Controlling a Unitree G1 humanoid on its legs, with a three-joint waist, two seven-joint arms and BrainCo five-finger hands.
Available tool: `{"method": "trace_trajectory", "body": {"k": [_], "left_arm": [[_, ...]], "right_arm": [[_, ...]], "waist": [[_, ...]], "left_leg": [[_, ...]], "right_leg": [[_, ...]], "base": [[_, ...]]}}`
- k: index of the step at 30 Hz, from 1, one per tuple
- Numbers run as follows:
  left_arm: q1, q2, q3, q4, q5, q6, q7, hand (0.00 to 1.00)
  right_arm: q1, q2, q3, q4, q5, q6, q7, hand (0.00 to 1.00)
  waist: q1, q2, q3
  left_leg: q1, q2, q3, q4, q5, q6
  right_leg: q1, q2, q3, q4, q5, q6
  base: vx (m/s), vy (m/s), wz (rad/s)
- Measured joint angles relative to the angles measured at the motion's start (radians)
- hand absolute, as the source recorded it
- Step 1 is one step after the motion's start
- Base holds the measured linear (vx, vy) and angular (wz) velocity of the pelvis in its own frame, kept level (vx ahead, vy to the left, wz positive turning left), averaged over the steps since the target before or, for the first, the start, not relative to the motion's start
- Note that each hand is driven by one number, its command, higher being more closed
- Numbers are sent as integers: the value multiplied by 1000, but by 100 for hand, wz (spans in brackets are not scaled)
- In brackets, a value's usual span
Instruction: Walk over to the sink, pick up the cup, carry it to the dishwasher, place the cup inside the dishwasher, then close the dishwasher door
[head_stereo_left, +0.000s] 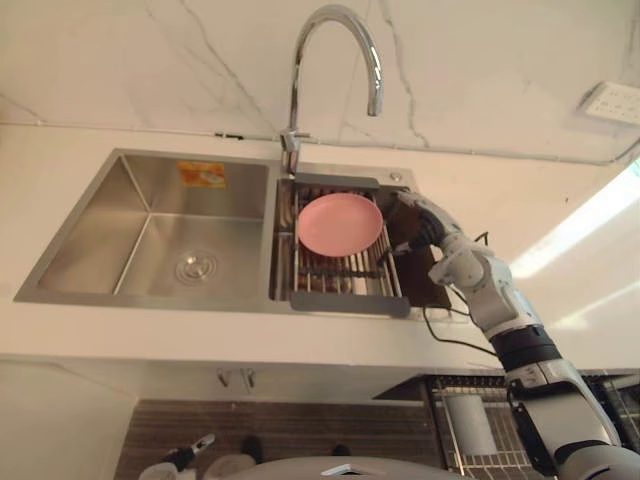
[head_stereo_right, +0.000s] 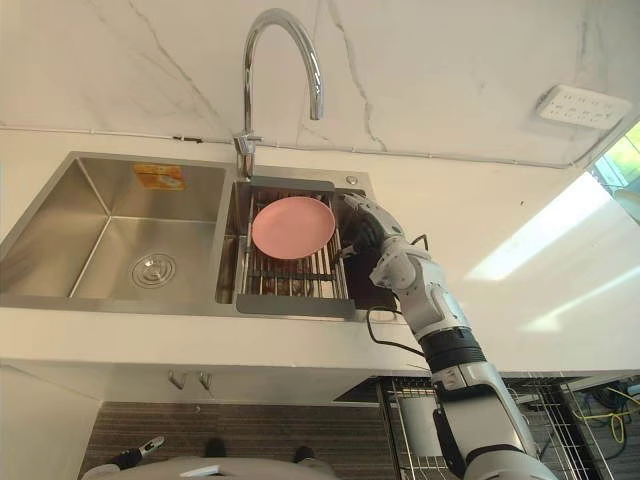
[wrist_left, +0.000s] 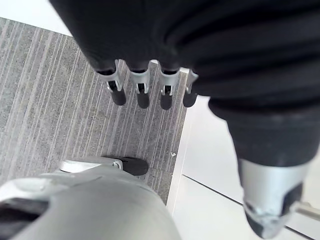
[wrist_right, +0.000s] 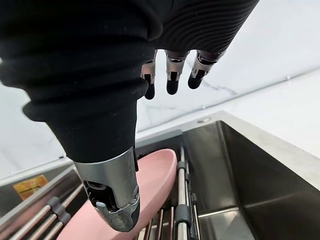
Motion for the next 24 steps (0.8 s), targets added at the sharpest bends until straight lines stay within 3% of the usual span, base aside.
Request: {"method": "trace_trajectory", "body": {"k": [6,13,24], "left_arm": [[-1,1,0,0,-8,0,1,0],[2,0,0,-1,-77,-1,21,0],[2,0,0,-22,-76,-5,9,0]], "right_arm": [[-13,29,42,72,-94,-11,-70,0],[-17,41,113,136,-134,-10,-79,0],[-80,65,189,209,-276,18,-171,0]], "waist": [[11,0,20],[32,0,24],[39,2,54]], "left_leg": [[-21,0,-18,-1,10,-4],[-34,-1,-1,-1,17,-1],[-33,-1,-6,0,23,5]], "right_leg": [[2,-2,-44,-6,-4,5],[3,-6,-66,-17,9,1],[7,-6,-71,-17,12,1]], "base": [[-67,0,17],[0,15,11],[-3,1,0]]}}
